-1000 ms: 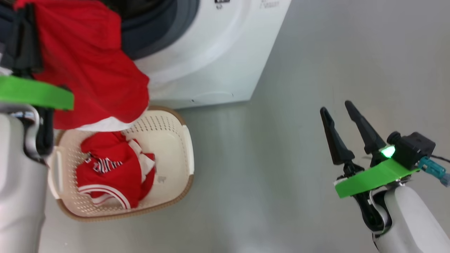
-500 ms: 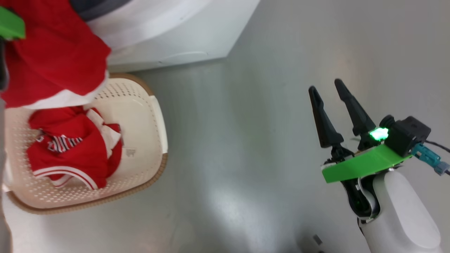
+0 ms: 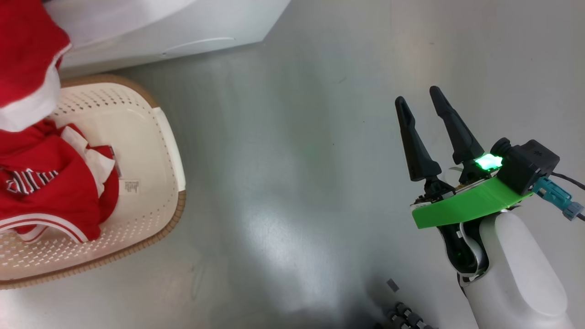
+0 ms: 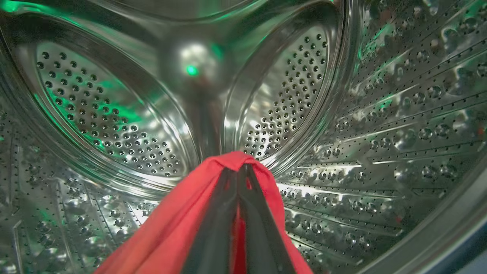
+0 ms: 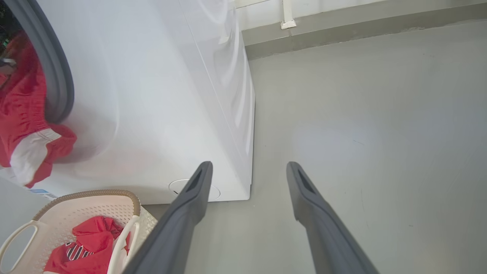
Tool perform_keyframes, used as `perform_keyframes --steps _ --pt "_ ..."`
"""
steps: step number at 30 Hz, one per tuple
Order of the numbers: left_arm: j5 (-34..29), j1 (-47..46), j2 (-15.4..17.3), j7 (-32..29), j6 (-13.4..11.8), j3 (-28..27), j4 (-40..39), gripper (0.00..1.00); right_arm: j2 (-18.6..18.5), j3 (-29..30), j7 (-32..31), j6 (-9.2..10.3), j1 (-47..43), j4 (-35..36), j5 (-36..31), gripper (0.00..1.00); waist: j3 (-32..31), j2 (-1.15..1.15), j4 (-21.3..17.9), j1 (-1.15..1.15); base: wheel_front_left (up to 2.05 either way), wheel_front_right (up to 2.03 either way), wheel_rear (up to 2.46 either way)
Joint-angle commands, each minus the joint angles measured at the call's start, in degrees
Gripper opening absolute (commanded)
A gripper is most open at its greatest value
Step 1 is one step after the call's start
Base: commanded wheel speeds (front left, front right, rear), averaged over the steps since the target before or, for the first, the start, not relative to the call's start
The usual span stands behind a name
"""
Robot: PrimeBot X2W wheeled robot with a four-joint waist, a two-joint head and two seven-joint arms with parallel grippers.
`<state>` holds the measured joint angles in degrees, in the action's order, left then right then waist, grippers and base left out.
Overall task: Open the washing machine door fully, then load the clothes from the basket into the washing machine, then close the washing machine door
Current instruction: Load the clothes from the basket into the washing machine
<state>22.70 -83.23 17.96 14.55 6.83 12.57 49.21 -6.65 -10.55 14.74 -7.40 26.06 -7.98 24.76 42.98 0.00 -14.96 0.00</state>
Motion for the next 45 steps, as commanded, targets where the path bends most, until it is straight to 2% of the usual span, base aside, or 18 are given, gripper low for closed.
perform_keyframes --steps 1,9,10,11,12,13,23,31,45 --pt "-0.63 -0.96 2.12 0.41 0.27 -0.83 -1.59 0.00 0.33 -0.87 0.26 -0.09 -0.97 1.41 -0.56 1.00 0.47 0.00 -0.21 0.00 0.00 0.00 0.00" --pt "-1.28 0.09 1.08 -0.08 -0.27 -0.37 6.49 0.00 0.58 -1.43 0.26 -0.09 -0.36 0.85 -0.92 1.00 0.36 0.00 0.64 0.00 0.00 0.00 0.00" --pt "-1.06 0.05 0.86 -0.39 -0.25 -0.34 7.67 0.05 0.52 -1.51 0.26 -0.09 -0.27 0.84 -0.92 1.00 0.34 0.00 0.79 0.00 0.00 0.00 0.00" --pt "-0.83 -0.01 0.65 -1.00 -0.21 -0.25 8.85 0.27 0.43 -1.61 0.26 -0.09 -0.18 0.83 -0.92 1.00 0.30 0.00 0.95 0.00 0.00 0.00 0.00" --pt "-0.51 -0.18 0.41 -1.36 -0.14 -0.23 9.74 0.44 0.34 -1.66 0.26 -0.09 -0.10 0.79 -0.94 1.00 0.27 0.00 1.11 0.00 0.00 0.00 0.00" --pt "-0.34 -0.36 0.22 -1.28 -0.05 -0.08 10.22 1.00 0.28 -1.69 0.26 -0.09 -0.02 0.76 -0.97 1.00 0.23 0.00 1.27 0.00 0.00 0.00 0.00" --pt "0.34 -0.02 -0.29 -0.24 0.50 1.93 12.08 1.00 -0.17 -1.75 0.26 -0.09 0.14 0.32 -1.02 1.00 -0.94 0.00 2.42 0.00 0.00 0.00 0.00" --pt "0.24 3.30 -0.16 0.38 0.61 3.44 9.44 1.00 -0.62 -1.62 0.26 -0.09 0.07 0.20 -0.99 1.00 -2.21 0.00 3.71 0.00 0.00 0.00 0.00" --pt "0.08 17.91 1.17 0.44 0.36 0.16 -9.89 1.00 -1.49 -1.62 0.26 -0.09 -0.76 -0.11 -0.60 1.00 -5.06 0.00 5.56 0.00 0.00 0.00 0.00"
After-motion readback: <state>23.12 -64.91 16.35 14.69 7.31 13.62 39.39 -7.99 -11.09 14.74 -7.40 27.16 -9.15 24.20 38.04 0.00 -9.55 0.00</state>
